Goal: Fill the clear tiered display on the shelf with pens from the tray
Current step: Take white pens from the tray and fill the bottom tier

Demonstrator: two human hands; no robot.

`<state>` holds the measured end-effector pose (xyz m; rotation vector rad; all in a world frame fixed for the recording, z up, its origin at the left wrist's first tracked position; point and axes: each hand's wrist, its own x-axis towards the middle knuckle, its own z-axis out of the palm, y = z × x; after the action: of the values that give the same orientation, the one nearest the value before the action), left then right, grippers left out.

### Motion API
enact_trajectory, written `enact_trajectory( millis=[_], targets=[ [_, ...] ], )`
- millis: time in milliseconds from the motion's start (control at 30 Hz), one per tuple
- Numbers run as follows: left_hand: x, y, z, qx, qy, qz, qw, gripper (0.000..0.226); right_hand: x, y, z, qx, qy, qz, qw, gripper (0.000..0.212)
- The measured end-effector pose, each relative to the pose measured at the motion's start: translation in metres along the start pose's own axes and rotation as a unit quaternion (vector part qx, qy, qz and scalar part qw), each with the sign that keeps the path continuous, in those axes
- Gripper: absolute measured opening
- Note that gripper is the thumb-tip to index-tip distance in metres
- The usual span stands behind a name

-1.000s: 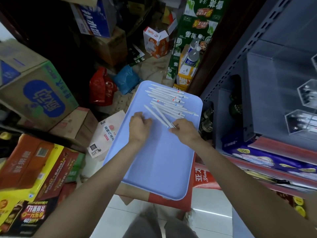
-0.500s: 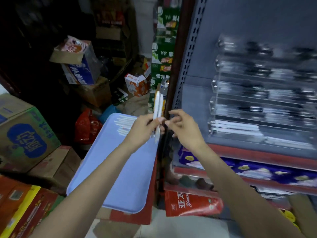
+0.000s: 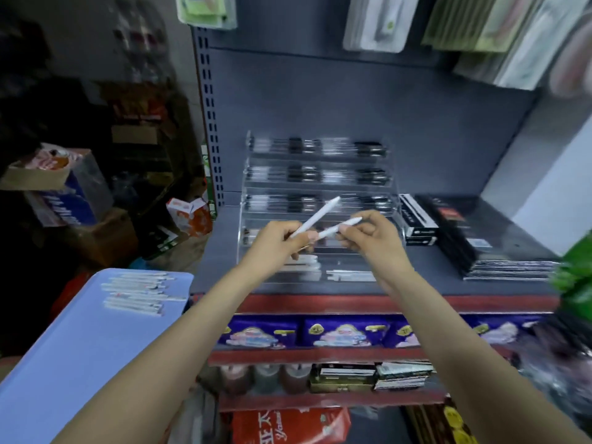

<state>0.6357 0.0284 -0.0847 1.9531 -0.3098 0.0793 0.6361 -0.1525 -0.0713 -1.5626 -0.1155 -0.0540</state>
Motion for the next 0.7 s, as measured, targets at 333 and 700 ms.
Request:
enact_trajectory(
  millis=[333, 700],
  targets=[
    [0.024, 0.003, 0.051, 0.064, 0.016, -0.021, 0.998, 0.012, 0.004, 0.017, -0.095, -0.168, 0.030, -0.036, 0.985, 0.014],
    [0.030, -0.008, 0.071, 0.145, 0.034, -0.055, 0.987, 0.008, 0.026, 0.044, -0.085, -0.477, -0.058, -0.097, 0.871, 0.015]
  ],
)
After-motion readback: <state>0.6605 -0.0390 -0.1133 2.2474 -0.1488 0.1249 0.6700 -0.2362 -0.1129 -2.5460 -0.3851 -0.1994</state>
